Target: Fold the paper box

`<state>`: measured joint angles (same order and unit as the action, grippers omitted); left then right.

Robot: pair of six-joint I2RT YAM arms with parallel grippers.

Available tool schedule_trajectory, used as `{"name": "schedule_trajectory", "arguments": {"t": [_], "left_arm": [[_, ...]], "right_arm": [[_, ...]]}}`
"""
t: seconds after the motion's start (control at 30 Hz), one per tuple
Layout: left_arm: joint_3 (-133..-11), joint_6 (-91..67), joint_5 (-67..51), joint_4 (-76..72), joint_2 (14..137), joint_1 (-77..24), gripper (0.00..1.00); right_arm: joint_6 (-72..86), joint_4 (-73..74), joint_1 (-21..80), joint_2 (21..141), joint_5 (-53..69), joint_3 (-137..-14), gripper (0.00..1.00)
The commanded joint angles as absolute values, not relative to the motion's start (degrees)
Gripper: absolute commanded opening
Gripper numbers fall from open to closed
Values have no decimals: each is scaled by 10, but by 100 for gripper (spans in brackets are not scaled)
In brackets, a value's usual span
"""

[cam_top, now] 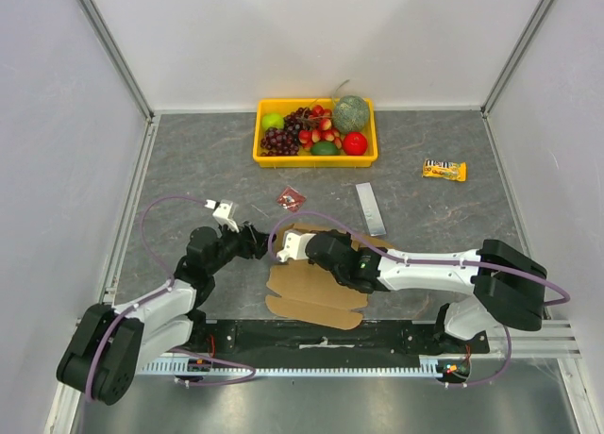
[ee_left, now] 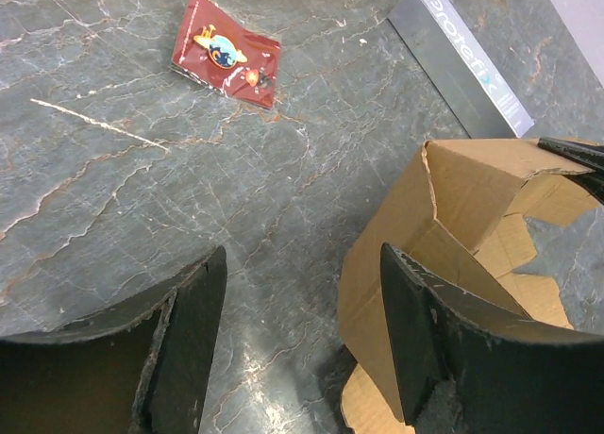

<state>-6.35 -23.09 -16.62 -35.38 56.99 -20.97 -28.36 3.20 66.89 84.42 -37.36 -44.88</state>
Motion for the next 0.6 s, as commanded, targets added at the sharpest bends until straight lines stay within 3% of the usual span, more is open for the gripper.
{"name": "schedule_trajectory", "arguments": {"t": [0.0,0.5,0.57], "left_arm": [[-71,-236,-184,-410,598,-210,72],[-61,-226,-270,-549,681,-211,71],[-60,-226,-277,-561,685,-213,71]], "right_arm": [[-265,5,669,845,-382,-468,0],[-321,-36,669,824,-380,-439,0],[-326,-29,670,831,-369,-442,4]]}}
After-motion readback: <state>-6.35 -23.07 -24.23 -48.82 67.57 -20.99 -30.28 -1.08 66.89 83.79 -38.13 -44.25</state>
